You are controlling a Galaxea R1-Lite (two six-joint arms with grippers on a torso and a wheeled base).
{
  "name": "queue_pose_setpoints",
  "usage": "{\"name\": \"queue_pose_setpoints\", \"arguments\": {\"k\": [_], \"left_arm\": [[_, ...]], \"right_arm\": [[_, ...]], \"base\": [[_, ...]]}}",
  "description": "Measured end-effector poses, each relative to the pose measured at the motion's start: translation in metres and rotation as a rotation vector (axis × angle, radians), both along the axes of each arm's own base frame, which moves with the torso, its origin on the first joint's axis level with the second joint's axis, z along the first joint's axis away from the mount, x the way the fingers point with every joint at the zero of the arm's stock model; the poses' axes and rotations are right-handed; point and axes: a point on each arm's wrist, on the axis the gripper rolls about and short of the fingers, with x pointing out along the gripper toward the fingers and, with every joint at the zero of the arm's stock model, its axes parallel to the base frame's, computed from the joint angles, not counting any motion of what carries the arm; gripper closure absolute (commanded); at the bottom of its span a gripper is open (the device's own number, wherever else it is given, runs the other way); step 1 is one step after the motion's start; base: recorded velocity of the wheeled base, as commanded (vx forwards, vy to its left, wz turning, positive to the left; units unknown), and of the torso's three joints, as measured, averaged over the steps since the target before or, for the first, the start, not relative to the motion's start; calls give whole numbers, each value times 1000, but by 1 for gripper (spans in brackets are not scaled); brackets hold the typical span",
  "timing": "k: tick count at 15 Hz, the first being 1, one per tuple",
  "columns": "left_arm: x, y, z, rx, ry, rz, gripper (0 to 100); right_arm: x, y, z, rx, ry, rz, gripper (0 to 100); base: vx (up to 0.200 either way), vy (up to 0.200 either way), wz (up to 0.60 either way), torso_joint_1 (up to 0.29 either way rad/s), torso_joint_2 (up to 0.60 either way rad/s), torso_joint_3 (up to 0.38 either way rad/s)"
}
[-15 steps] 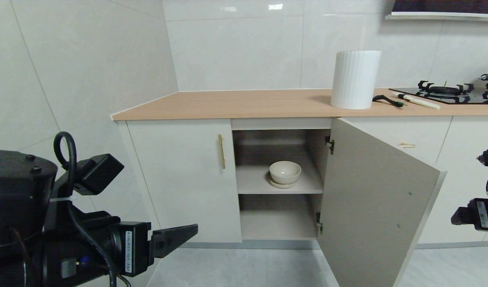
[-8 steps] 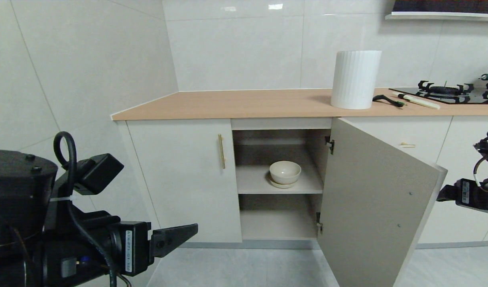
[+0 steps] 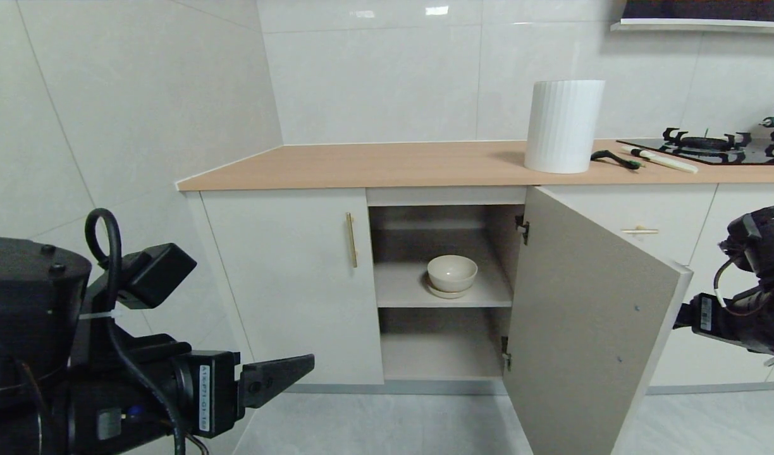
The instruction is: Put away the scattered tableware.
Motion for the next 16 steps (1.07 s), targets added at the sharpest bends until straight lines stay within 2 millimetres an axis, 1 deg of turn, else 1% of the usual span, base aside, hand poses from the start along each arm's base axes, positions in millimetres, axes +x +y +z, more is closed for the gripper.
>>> {"name": "queue_pose_setpoints", "arguments": {"k": [3,6,11,14,16], "left_arm": [[0,0,1,-2,-3,1,0],[0,1,2,-4,-7,4,0],[-1,1,3,-8,-12,5,0],[-1,2,4,-10,-15,6,0],[-1,2,4,-10,-15,6,0]], "right_arm": [[0,23,-3,57,-2,65,0],[3,56,-2,82,-45,181,0],[30,119,-19,140,-125,387,0],[46,143,-29,183,-128,463,0],[57,154,-35,200,-174,482,0]], "base": [[0,0,0,0,0,0],[0,0,0,0,0,0],[0,0,0,0,0,0],[0,0,0,0,0,0],[0,0,0,0,0,0]]}}
